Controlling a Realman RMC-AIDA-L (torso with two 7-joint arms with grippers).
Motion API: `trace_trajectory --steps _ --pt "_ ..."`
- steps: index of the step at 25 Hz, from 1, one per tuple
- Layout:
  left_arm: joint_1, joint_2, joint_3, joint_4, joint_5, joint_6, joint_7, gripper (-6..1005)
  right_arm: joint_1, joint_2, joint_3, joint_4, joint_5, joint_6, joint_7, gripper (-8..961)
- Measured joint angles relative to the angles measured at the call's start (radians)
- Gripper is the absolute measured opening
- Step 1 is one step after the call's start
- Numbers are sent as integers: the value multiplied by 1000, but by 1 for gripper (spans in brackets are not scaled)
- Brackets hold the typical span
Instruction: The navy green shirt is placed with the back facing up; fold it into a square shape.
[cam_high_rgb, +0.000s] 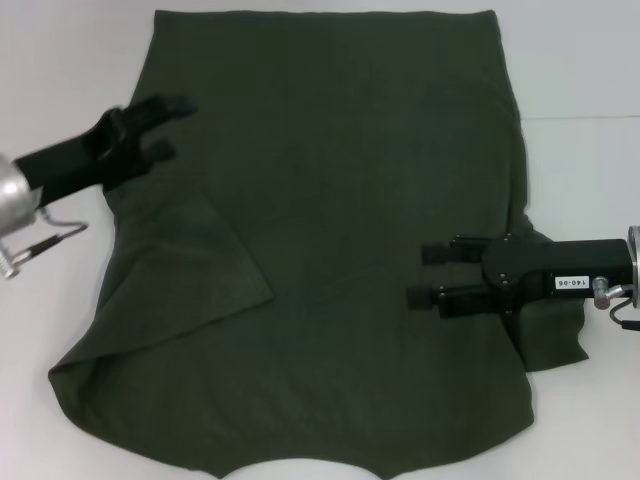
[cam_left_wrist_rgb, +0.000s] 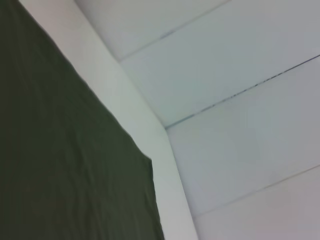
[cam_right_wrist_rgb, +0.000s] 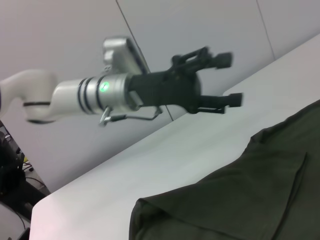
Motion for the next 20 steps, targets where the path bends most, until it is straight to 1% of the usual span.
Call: trace_trajectory --steps 3,4,6,9,12,13,16,18,20 --pt "44 0 -8 1 -39 73 145 896 -1 0 22 0 2 -1 4 884" --pt "65 0 -10 1 -54 132 248 896 0 -2 34 1 2 -2 8 884" --pt "87 -1 -11 2 -59 200 384 895 5 -6 59 0 2 -5 25 883" --pt "130 -5 -12 7 -60 311 638 894 15 -20 95 -24 1 2 139 883" --pt "157 -4 2 12 -52 363 774 893 42 -57 106 -40 -12 10 351 882" --pt "163 -1 9 13 -50 372 798 893 55 -75 106 -39 -26 10 444 882" --pt "183 2 25 17 -48 406 887 892 75 -114 113 -47 -93 4 690 881" --pt "192 -2 28 18 -48 412 932 891 77 -133 127 -57 -162 0 835 880" --pt "194 -3 36 18 -48 414 953 891 75 -146 153 -61 -222 -13 925 880"
